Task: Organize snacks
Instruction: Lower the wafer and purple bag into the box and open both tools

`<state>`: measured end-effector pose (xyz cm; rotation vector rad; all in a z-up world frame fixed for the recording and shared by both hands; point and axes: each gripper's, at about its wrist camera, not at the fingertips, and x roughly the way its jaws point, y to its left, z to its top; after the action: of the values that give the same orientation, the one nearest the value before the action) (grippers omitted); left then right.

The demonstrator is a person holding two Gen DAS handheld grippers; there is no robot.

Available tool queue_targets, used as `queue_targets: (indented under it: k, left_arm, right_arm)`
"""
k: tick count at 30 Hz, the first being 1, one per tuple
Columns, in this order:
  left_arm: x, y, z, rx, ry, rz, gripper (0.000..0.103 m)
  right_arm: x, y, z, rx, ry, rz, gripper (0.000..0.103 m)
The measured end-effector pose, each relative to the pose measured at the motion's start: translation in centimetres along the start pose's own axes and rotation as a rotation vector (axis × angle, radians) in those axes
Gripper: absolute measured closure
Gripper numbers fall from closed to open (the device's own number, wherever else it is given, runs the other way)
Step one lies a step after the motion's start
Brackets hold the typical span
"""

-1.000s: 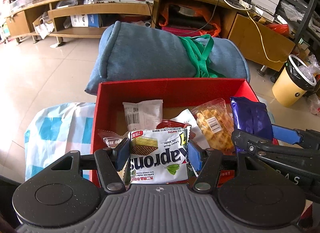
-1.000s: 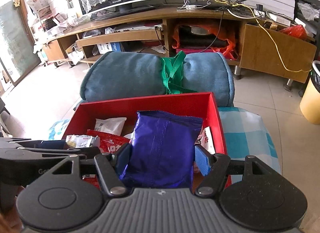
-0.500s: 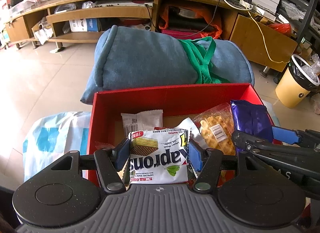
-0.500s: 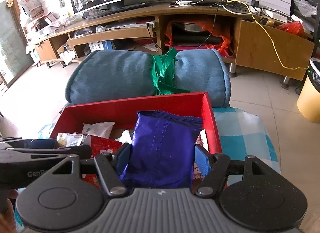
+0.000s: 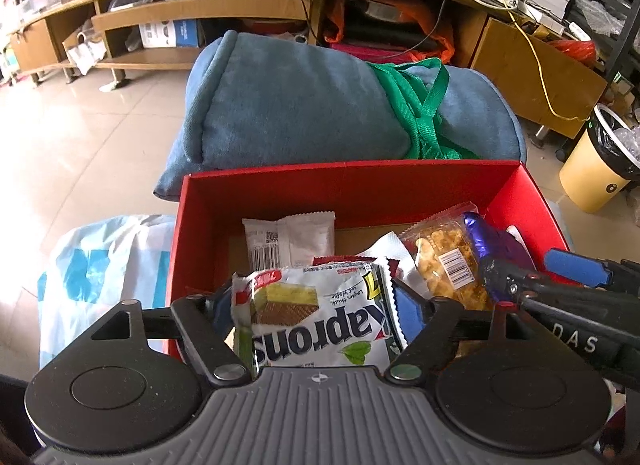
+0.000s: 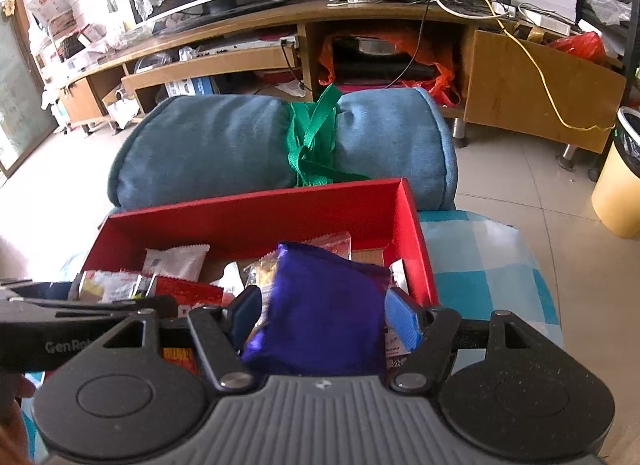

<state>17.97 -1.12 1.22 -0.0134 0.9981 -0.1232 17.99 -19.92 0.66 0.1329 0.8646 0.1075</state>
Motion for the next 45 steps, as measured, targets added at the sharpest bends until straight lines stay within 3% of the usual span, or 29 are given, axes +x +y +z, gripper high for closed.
queue_targets:
  k: [14,24,30,35,45]
  left_arm:
    - [-1.9,0.7,-0.4,-0.017,0.015,0.016,0.014]
    - [-4.1,0.7,-0.7,-0.015,-0.016,0.016,0.012]
    - [-5.8,0.0,-1.2,0.023,-0.04,0.056,0.009]
    - [-7.4,0.3,-1.8,-0.004,-0.068,0.023,0.009]
    - [-8.7,0.3,-4.4,-0.006,-0.068,0.04,0.006]
  right_arm:
    - [-2.3,0.7,0.0,-0.007,-0.028,0.009,0.035]
    - [-4.5,1.2,-0.3,-0.008,-0.051,0.026,0.034]
    - [-6.8,1.5,-0.7,-0.012,-0.077,0.034,0.03]
    - [-8.5,1.3,-1.3,-0.006,-0.095,0.028,0.03]
    - [-10.1,1.2,-4.1,-0.001,-0.05,0.009,0.03]
